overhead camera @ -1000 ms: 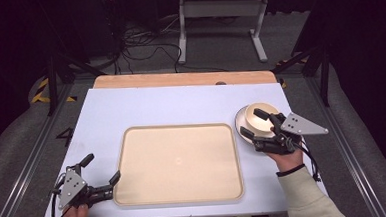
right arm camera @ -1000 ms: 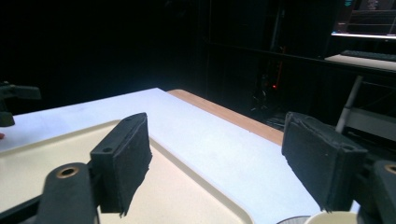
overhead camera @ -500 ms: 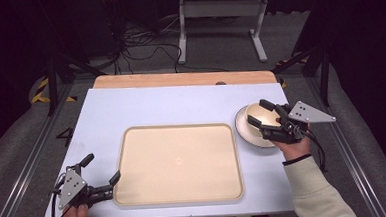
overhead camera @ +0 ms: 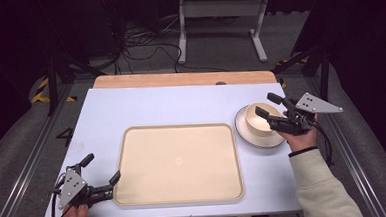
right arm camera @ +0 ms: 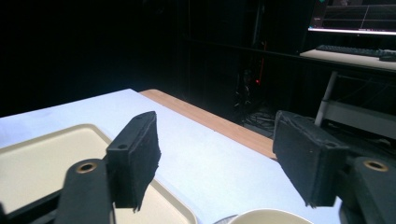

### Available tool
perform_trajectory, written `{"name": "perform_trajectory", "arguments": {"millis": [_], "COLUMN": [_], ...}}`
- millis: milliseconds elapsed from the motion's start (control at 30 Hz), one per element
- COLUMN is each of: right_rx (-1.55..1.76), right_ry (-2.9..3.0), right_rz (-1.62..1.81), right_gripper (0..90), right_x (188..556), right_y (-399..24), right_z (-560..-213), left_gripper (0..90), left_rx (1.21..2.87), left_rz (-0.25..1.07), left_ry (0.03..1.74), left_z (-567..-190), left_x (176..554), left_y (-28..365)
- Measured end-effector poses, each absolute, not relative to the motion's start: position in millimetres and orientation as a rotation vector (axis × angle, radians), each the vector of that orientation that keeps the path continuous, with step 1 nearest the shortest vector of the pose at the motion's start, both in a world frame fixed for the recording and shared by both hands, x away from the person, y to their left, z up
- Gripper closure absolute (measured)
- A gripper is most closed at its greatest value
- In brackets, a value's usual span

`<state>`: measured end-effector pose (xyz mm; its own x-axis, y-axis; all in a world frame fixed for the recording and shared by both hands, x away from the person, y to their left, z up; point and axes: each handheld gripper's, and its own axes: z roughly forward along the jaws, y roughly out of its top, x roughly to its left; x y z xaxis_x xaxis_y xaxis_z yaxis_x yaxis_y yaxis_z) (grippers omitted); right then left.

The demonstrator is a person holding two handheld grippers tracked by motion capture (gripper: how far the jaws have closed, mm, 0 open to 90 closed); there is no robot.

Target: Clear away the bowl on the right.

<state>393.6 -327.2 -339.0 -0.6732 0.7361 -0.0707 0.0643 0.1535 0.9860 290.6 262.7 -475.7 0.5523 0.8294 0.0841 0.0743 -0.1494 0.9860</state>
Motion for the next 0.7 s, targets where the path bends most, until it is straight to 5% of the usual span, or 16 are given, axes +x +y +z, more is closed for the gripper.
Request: {"name": "perform_trajectory", "arguments": {"millis": [700], "right_rx": [0.915], "right_ry": [1.881], "right_rz": [1.436], "right_gripper": [25.2], "right_x": [411.5], "right_y": [-348.8], "right_z": [-341.2], "left_gripper": [0.3], "left_rx": [1.595], "left_rz": [0.790], "left_ry": [0.784], "left_z": [-475.9], "left_x": [290.9], "left_y": [262.8]}}
